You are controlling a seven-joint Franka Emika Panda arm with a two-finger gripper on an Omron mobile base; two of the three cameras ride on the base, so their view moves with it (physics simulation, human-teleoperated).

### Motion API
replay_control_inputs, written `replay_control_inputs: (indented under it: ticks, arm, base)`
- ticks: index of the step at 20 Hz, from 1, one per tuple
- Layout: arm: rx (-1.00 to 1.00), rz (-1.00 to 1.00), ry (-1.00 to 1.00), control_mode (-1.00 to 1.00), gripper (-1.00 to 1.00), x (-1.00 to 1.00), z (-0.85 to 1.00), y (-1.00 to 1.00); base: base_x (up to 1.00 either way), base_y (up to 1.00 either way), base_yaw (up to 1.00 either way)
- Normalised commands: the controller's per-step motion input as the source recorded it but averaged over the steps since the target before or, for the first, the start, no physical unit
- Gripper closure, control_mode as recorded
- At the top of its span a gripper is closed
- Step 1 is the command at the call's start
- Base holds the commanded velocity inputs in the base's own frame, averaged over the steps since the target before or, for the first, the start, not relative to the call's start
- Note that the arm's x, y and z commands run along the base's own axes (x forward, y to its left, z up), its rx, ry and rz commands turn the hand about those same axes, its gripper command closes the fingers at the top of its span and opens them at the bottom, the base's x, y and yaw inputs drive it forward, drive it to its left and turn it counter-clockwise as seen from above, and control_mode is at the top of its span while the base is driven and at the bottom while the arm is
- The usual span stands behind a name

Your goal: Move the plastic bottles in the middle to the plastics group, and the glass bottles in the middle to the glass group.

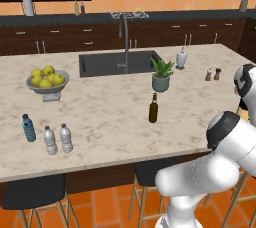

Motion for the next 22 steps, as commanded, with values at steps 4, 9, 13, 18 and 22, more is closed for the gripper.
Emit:
replay_control_inputs:
  ticks: [4, 9, 13, 18, 22]
  arm:
    - [-0.02, 0.00, 0.00, -1.00, 1.00, -0.21, -0.12, -0.46]
    - [0.00, 0.00, 0.00, -1.00, 1.00, -0.03, 0.00, -0.59]
    - [0.00, 0.00, -0.01, -1.00, 1.00, 0.00, 0.00, -0.61]
    - [0.00, 0.00, -0.04, -1.00, 1.00, 0.00, 0.00, -0.44]
    - [0.00, 0.00, -0.04, -1.00, 1.00, -0.01, 0.00, -0.29]
  base:
    - [0.00, 0.00, 0.00]
    - [0.00, 0.00, 0.00]
    - [0.00, 0.00, 0.00]
    - [0.00, 0.00, 0.00]
    - [0.00, 0.00, 0.00]
